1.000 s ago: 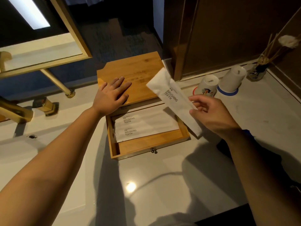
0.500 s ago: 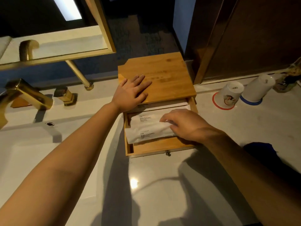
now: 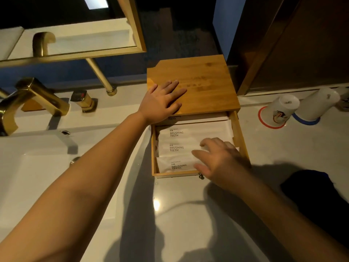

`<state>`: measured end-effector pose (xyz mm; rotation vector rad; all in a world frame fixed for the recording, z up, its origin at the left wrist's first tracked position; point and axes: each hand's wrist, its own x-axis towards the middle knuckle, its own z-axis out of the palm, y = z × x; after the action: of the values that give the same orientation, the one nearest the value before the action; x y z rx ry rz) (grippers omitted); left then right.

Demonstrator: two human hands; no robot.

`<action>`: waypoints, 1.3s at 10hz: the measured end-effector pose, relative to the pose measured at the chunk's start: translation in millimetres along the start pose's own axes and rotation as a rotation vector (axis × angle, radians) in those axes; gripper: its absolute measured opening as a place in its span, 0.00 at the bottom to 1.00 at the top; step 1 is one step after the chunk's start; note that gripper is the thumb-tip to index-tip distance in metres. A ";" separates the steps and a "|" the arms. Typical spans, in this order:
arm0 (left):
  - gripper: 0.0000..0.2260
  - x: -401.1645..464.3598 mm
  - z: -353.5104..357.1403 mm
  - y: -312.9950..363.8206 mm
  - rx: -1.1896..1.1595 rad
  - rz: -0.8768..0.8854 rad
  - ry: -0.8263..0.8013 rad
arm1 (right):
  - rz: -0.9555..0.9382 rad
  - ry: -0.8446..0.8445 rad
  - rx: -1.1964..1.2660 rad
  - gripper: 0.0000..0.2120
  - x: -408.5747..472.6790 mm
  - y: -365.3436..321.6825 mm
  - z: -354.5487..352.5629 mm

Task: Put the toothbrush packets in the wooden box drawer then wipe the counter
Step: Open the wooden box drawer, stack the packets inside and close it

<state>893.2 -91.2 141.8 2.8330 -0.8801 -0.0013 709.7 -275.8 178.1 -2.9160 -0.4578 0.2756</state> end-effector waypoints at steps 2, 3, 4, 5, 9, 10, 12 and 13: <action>0.23 -0.6 0.2 -1.5 -0.020 -0.001 0.006 | 0.213 -0.168 -0.096 0.20 -21.2 -9.6 11.6; 0.23 -0.4 0.6 -0.8 -0.013 0.000 0.006 | 0.285 -0.171 -0.043 0.24 -20.8 -12.2 10.3; 0.23 -0.5 0.8 -1.3 -0.010 -0.004 0.002 | 0.039 -0.274 -0.214 0.25 -14.8 -8.5 6.7; 0.23 -1.3 1.3 -0.7 -0.010 -0.003 -0.001 | -0.095 -0.357 -0.285 0.34 -9.1 -1.8 -0.6; 0.23 -1.2 0.3 0.3 -0.020 -0.008 0.007 | 0.057 -0.356 0.117 0.30 29.3 -13.3 37.1; 0.23 -1.1 0.4 0.6 -0.017 -0.008 0.009 | 0.032 -0.379 0.120 0.30 30.7 -9.1 37.6; 0.23 -1.8 0.7 -0.7 -0.013 -0.008 0.007 | -0.037 -0.350 0.114 0.29 24.9 -4.9 32.4; 0.22 -1.5 -0.1 0.3 -0.019 -0.009 0.010 | -0.043 -0.026 0.221 0.26 6.8 -7.2 28.7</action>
<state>891.7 -90.6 141.8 2.8169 -0.8605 0.0036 708.0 -262.7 150.7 -2.6878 -0.4617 0.3354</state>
